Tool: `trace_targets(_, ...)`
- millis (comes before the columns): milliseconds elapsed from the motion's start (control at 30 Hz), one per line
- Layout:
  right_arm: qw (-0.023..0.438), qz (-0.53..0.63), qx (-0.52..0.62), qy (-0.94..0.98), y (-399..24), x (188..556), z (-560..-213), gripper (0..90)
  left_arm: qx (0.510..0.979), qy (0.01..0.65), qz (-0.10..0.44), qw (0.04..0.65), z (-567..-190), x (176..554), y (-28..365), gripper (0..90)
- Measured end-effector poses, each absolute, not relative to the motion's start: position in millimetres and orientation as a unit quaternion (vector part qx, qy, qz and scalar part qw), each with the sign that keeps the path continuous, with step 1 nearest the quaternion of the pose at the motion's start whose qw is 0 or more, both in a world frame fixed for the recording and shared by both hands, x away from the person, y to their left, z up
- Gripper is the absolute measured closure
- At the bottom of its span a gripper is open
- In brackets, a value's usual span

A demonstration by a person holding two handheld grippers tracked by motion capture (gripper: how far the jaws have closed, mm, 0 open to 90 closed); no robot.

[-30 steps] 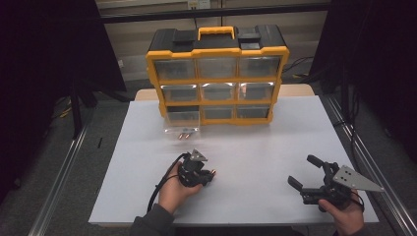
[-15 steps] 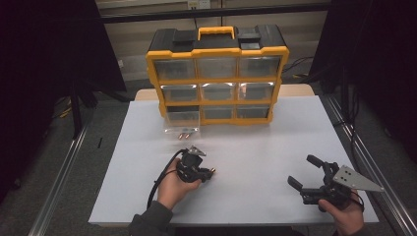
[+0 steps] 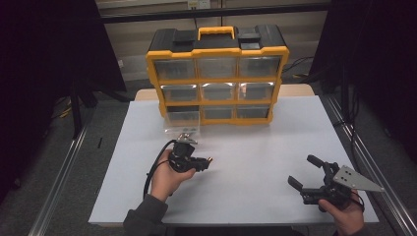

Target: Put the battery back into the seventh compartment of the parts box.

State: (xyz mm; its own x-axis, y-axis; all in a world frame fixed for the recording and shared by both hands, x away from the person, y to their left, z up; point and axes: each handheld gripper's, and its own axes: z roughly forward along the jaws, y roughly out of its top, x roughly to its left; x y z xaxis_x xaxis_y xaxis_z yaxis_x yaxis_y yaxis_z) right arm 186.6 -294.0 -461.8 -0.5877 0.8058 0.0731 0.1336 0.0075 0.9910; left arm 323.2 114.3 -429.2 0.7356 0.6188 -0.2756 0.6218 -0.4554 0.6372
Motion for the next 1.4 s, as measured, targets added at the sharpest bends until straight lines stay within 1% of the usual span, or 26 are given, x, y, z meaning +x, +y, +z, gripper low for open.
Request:
trace_targets(267, 0.277, 0.606, 0.359, 0.654, -294, 187, -462, 1.5, 0.853, 0.362, 0.007, 0.376, -406, 334, 117, 77.5)
trace_targets(367, 0.276, 0.606, 0.361, 0.653, -294, 186, -462, 1.5, 0.849, 0.365, -0.003, 0.382, -399, 339, 120, 77.5)
trace_targets(833, 0.276, 0.606, 0.360, 0.653, -294, 187, -462, 1.5, 0.847, 0.375, 0.029, 0.376, -370, 360, 129, 77.5)
trace_targets(867, 0.276, 0.606, 0.360, 0.653, -294, 187, -462, 1.5, 0.841, 0.383, 0.035, 0.379, -368, 361, 129, 77.5)
trace_targets(933, 0.276, 0.606, 0.360, 0.653, -294, 187, -462, 1.5, 0.844, 0.381, 0.033, 0.377, -365, 365, 133, 77.5)
trace_targets(1033, 0.275, 0.606, 0.360, 0.653, -294, 187, -462, 1.5, 0.842, 0.391, 0.047, 0.368, -361, 370, 136, 77.5)
trace_targets(1233, 0.275, 0.607, 0.360, 0.653, -294, 187, -462, 1.5, 0.829, 0.410, 0.053, 0.375, -360, 380, 142, 77.5)
trace_targets(1400, 0.275, 0.607, 0.361, 0.653, -295, 187, -462, 1.5, 0.828, 0.419, 0.056, 0.369, -359, 388, 148, 77.5)
